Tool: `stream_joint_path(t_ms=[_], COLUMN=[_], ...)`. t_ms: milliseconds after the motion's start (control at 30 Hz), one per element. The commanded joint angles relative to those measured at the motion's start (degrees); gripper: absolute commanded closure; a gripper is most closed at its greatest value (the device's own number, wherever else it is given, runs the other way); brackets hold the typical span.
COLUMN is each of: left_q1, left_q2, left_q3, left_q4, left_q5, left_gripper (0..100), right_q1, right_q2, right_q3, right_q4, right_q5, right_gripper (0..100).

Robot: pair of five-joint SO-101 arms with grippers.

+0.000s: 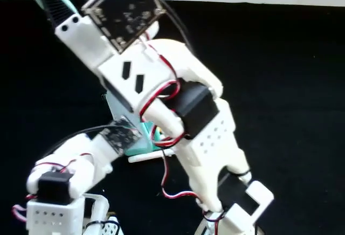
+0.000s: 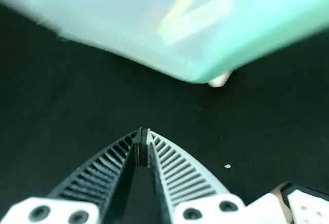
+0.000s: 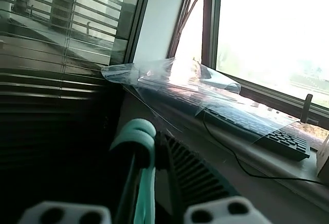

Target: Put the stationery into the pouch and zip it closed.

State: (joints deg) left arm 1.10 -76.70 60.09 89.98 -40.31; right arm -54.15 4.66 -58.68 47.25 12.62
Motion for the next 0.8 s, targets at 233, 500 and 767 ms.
stream_joint_path(t_ms=[233,500,767], left_q1=[16.5,18.8,17.7], left_q2=[-0.2,-0.1,-0.7], left_q3=[5.1,18.2,18.7], left_q4=[-19.3,-42.2,-38.3], left_q5=[-0.4,-0.3,0.8], left_gripper=[99,99,99], right_q1=[-4.8,-8.0,-8.1], right_q2=[6.2,6.3,5.9], right_q3=[-10.0,-10.9,-10.9], right_q4=[-1.2,-0.7,5.1], right_q5=[4.2,4.3,4.3], right_gripper=[99.2,99.2,99.2])
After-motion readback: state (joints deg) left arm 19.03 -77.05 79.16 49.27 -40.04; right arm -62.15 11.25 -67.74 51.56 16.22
